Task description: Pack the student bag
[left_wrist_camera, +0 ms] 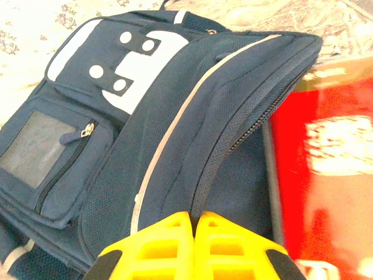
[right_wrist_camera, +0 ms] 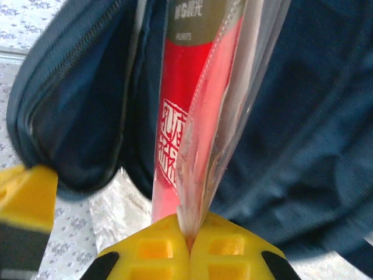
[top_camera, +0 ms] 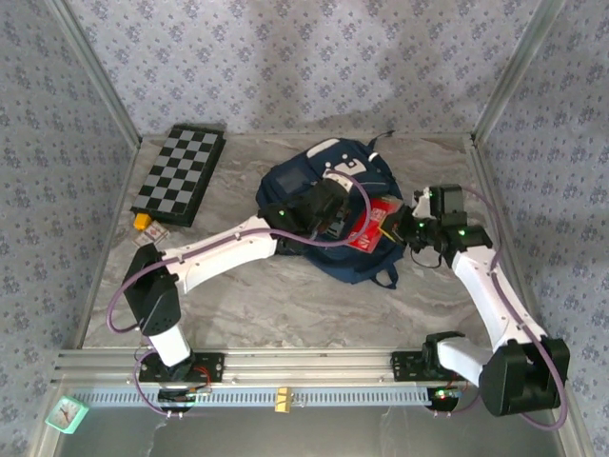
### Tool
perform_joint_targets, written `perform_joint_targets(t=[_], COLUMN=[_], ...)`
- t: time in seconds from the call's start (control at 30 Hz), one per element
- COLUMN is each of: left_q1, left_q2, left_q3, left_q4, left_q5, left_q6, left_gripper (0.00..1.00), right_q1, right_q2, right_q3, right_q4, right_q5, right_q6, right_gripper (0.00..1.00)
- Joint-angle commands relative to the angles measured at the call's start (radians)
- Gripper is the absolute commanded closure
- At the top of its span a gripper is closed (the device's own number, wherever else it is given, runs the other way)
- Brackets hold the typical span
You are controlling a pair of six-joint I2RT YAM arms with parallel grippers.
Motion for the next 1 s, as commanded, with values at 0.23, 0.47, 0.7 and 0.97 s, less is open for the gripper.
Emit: perform_joint_targets(t=[0.23,0.47,0.7,0.97], left_q1=[-0.039,-0.022,0.006,0.017], left_q2=[-0.005,0.007,-0.013,-0.027], left_q3=[0.122,0.119,0.083,0.040], left_q4=[-0.023,-0.024,-0.006,0.035], left_q5=[-0.077,-0.076,-0.040,0.000], left_q6=[-0.233,-0.257,-0.278,-0.295], left_gripper=[1.00,1.00,1.00,1.00], right_q1=[0.142,0.231,0.218,0.191], right_q2=[0.157,0.241,0.147,0.124], right_q3=[-0.029,-0.028,-0.028,-0.045], right_q4=[0.421,0.541,0.338,0.239], right_q5=[0.296,0.355,0.327,0.321], right_q6=[0.202,0.254,0.155,0.127], right_gripper=[0.99,0.84,0.57,0.72])
